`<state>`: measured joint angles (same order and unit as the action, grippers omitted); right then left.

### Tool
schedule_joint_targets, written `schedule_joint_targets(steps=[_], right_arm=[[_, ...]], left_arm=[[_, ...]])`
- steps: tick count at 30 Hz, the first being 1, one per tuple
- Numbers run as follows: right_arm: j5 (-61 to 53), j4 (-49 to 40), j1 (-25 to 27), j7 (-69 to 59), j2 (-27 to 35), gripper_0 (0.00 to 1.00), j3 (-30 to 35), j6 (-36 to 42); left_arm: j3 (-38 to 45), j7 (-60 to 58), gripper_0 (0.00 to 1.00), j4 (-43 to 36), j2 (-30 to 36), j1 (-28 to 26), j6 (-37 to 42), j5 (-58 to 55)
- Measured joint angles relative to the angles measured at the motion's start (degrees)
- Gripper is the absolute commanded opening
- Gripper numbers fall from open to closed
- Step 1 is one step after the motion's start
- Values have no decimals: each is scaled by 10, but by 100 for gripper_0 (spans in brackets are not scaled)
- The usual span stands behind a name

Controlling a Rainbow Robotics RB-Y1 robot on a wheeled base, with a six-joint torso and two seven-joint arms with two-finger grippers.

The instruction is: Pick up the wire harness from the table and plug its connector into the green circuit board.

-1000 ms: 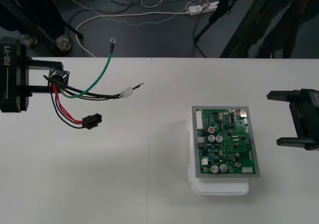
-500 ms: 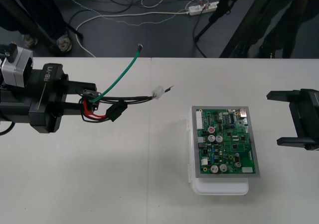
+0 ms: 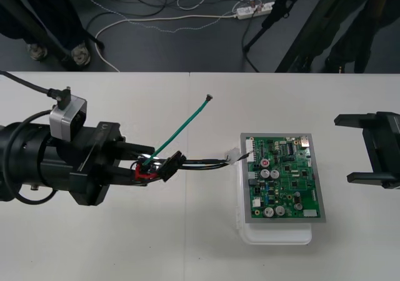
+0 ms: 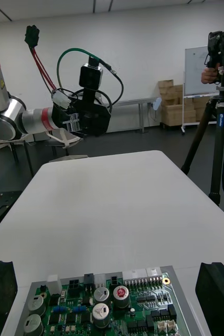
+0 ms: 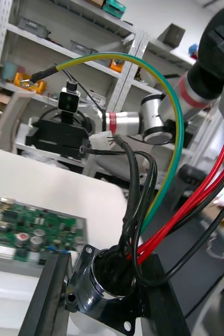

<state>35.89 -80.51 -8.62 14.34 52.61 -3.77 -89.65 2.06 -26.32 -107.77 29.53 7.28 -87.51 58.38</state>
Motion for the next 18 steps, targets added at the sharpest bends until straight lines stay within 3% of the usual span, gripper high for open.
schedule_joint_targets(steps=[8, 18], right_arm=[[3, 0, 0, 0, 0, 100, 0, 0], [3, 0, 0, 0, 0, 100, 0, 0]], left_arm=[[-45, -179, 0, 0, -13, -2, 0, 3], [-135, -189, 0, 0, -10, -2, 7, -20]])
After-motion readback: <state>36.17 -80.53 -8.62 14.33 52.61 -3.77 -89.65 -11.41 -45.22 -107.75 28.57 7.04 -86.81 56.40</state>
